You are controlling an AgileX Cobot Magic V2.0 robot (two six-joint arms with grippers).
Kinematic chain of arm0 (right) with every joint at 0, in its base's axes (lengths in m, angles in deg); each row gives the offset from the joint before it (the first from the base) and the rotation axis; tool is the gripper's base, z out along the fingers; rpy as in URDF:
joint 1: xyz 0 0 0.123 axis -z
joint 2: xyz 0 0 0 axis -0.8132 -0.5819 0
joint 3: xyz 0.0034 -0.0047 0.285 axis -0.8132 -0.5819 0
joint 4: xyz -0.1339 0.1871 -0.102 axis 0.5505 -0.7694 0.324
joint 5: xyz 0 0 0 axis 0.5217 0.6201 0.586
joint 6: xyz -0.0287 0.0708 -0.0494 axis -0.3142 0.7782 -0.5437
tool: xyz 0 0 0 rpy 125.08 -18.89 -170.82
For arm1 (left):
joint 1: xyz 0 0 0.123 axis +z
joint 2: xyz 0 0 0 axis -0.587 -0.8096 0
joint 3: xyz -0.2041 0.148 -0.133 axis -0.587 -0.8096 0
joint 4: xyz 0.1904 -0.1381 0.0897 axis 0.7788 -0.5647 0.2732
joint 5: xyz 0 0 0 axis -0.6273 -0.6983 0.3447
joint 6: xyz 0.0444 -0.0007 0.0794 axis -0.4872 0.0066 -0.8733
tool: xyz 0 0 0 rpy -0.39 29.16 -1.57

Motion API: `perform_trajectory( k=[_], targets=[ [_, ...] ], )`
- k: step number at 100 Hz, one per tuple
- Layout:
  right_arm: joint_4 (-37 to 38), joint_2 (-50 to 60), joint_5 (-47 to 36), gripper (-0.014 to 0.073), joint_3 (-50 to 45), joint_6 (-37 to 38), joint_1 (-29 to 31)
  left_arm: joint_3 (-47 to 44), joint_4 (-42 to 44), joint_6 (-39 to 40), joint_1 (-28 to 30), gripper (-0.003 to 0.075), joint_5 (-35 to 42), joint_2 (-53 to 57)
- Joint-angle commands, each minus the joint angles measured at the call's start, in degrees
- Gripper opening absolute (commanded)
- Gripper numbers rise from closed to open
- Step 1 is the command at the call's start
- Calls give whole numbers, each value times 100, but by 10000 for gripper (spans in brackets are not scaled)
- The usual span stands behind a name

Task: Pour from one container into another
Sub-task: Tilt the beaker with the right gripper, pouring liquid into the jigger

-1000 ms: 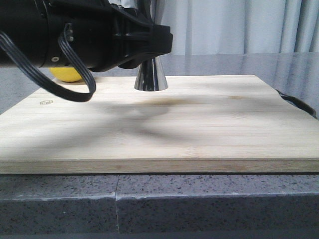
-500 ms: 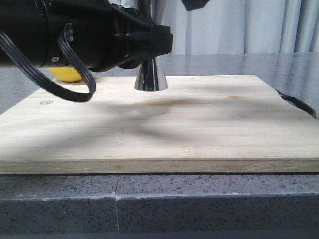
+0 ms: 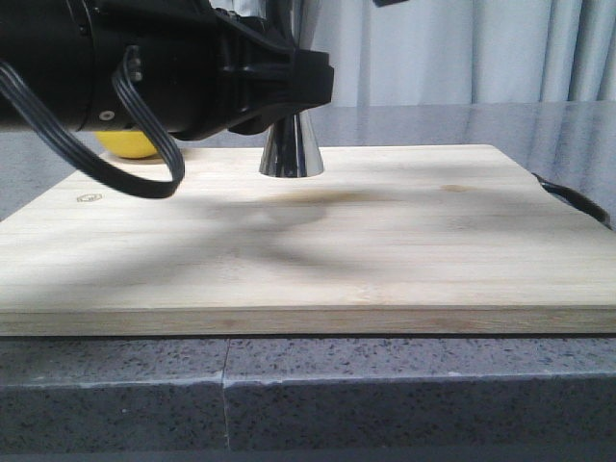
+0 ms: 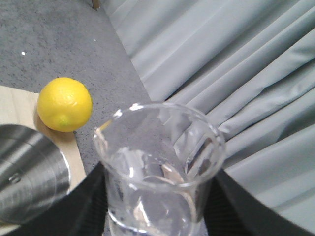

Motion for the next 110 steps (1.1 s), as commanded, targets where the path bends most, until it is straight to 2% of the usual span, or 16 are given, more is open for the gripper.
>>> perform_trajectory(
  k=[1, 54, 110],
  targets=[
    [160, 232, -183, 196, 279, -52, 34, 186, -16, 38, -30, -19, 471, 253],
    [946, 251, -140, 196, 279, -52, 34, 186, -16, 38, -30, -19, 406, 253],
    [1446, 251, 26, 196, 279, -52, 34, 186, -16, 38, -30, -19, 323, 253]
  ],
)
